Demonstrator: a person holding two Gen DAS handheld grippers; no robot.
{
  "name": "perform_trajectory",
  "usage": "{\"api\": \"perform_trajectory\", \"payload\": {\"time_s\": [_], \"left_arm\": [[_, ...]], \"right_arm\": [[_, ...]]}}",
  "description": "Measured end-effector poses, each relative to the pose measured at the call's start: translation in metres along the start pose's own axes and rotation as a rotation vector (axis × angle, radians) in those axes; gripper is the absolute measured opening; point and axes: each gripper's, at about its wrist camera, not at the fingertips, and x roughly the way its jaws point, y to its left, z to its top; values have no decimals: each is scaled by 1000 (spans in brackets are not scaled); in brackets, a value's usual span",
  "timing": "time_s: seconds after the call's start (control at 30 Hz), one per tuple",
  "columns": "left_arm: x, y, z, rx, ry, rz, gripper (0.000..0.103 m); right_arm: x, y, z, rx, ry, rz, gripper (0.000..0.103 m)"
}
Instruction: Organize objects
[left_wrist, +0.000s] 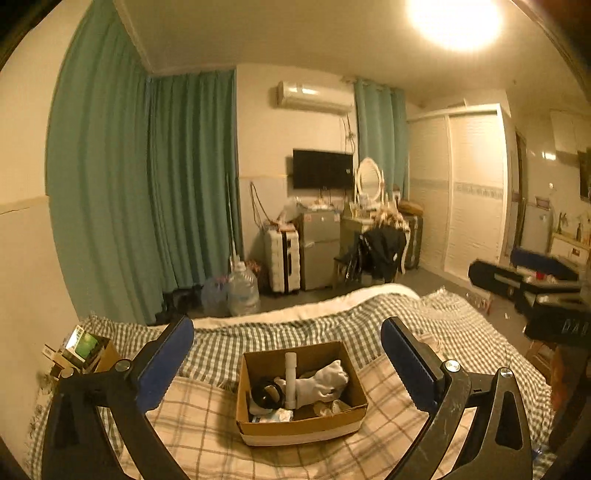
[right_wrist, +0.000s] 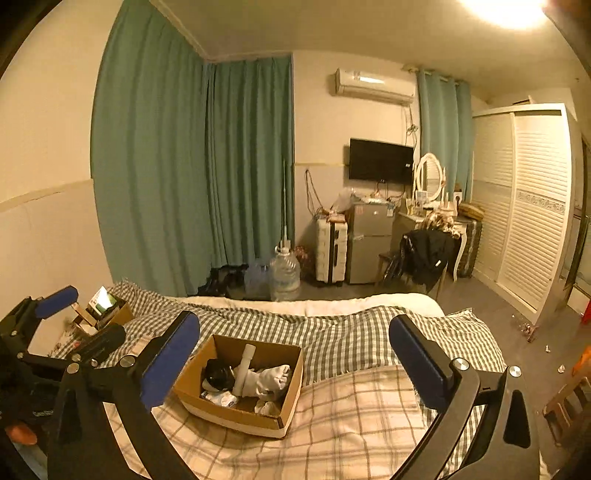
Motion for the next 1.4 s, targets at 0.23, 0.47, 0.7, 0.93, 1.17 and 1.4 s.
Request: {"api": "perform_trajectory", "payload": {"time_s": [0.23, 0.47, 0.7, 0.93, 1.17, 1.4], "left_arm": [[-19, 6, -45, -93, -56, 64, 103], [-9, 0, -88, -54, -38, 107, 103], [-4, 6, -119, -87, 3, 118, 103], [-5, 9, -122, -101, -4, 138, 103], [-1, 7, -123, -89, 16, 136, 103], [-1, 8, -123, -95, 22, 138, 103]], "right_arm": [[-12, -3, -60, 51, -45, -64, 103], [8, -2, -102, 68, -16, -86, 103], [32, 1, -134, 44, 6, -84, 103], [40, 5, -142, 18, 22, -120, 103], [40, 8, -144, 14, 32, -129, 103], [37, 10, -144, 15, 25, -131, 103]]}}
